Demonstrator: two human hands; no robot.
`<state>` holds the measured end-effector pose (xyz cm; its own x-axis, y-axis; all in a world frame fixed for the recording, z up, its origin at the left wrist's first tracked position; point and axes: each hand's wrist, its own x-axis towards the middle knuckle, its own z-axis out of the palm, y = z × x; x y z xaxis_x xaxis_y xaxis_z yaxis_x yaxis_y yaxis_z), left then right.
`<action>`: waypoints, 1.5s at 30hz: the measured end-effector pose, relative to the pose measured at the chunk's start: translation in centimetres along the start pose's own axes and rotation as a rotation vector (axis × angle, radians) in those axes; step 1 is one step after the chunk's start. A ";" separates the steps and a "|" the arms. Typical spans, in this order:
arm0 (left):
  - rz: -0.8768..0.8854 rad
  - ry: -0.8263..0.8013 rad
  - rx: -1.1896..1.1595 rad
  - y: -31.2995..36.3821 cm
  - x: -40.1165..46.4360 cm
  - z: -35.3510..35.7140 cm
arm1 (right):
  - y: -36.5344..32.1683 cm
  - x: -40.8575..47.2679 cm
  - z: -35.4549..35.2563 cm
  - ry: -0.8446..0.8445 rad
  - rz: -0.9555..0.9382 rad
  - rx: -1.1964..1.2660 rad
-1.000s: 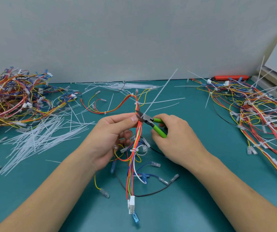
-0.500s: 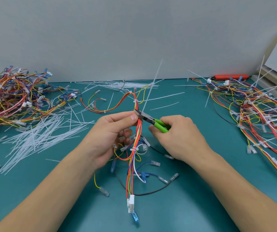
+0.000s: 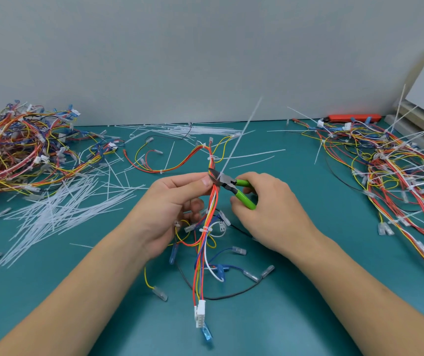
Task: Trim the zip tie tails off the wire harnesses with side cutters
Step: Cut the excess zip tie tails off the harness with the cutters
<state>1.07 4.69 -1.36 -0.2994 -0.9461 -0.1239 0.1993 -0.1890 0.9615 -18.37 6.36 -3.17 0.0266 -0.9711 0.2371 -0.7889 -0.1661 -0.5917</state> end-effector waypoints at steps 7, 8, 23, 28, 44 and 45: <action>-0.003 -0.001 0.000 0.2 0.0 0.1 | 0.0 -0.1 0.1 0.005 -0.011 0.009; -0.004 0.000 0.001 0.2 0.0 0.1 | 0.1 0.0 0.1 0.006 0.003 0.001; -0.007 -0.033 -0.023 0.3 -0.3 0.3 | 0.2 0.1 -0.1 0.060 -0.044 -0.050; -0.028 -0.065 -0.026 0.6 -0.4 0.2 | 0.0 0.0 -0.5 0.059 -0.042 -0.068; -0.068 -0.082 -0.052 1.0 -0.6 0.3 | 0.0 0.2 -0.7 0.019 0.051 -0.035; -0.065 -0.084 -0.054 1.0 -0.6 0.3 | -0.1 0.2 -0.8 0.020 0.053 -0.038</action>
<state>1.19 5.14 -0.24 -0.3902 -0.9063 -0.1625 0.2258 -0.2652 0.9374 -18.76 6.30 -2.49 -0.0280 -0.9748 0.2212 -0.8119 -0.1069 -0.5739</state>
